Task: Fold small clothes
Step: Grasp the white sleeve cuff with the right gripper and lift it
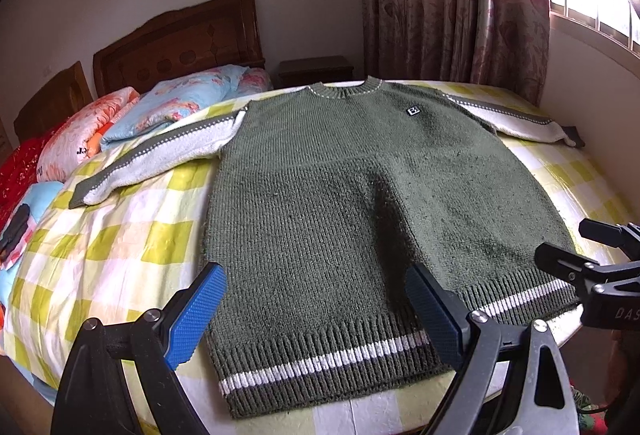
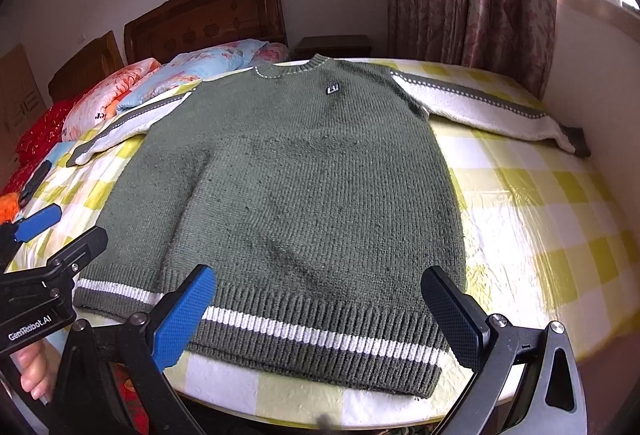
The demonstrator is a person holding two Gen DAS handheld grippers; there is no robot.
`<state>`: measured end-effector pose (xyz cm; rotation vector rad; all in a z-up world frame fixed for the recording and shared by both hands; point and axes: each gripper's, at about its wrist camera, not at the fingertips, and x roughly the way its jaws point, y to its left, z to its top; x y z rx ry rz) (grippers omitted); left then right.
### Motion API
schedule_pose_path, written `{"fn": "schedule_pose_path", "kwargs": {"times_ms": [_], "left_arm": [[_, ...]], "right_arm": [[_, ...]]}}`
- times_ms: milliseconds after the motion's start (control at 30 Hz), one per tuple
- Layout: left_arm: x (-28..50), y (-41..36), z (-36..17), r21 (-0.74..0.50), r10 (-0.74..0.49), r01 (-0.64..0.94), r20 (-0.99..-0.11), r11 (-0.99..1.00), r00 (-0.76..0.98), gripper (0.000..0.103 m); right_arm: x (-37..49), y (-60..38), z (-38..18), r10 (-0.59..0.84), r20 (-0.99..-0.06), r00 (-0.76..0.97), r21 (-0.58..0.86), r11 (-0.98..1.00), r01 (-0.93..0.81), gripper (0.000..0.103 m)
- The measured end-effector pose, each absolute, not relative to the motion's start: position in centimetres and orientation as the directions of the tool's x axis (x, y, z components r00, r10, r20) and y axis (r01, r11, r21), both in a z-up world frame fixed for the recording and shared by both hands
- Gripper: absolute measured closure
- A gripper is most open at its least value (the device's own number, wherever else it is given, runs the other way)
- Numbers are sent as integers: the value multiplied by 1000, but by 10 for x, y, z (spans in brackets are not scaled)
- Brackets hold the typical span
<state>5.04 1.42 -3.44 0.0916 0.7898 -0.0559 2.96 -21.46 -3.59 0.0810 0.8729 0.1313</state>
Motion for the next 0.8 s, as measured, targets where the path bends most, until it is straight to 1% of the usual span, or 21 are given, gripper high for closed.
{"fn": "schedule_pose_path", "kwargs": {"times_ms": [67, 233, 300, 333, 367, 433, 567, 700, 800], "left_arm": [[75, 19, -37, 54, -23, 89, -727, 995, 687, 10], [160, 32, -41, 55, 20, 32, -750, 998, 661, 10], [191, 35, -50, 66, 43, 12, -767, 998, 640, 11], [205, 35, -55, 76, 59, 0, -773, 997, 631, 17], [217, 36, -60, 83, 71, -10, -781, 997, 621, 19], [235, 38, -70, 69, 67, -20, -801, 997, 595, 22], [253, 45, -88, 7, 27, -37, -829, 999, 558, 22], [251, 45, -92, 1, 15, -23, -803, 1000, 595, 21], [244, 48, -93, -18, -13, -2, -785, 1000, 620, 18]], "right_arm": [[40, -236, -43, 180, -770, 612, 194, 980, -44, 0], [73, -309, -61, 208, -792, 574, 334, 935, 121, 0], [91, -344, -66, 175, -797, 578, 346, 917, 199, 0], [99, -361, -68, 143, -799, 584, 335, 912, 237, 0], [108, -378, -70, 113, -800, 590, 325, 907, 268, 0], [127, -413, -76, 64, -806, 589, 317, 887, 337, 0], [162, -461, -75, 33, -775, 631, 352, 851, 388, 0], [194, -507, -76, 92, -693, 715, 503, 772, 389, 0], [208, -531, -77, 103, -657, 747, 589, 689, 423, 0]]}}
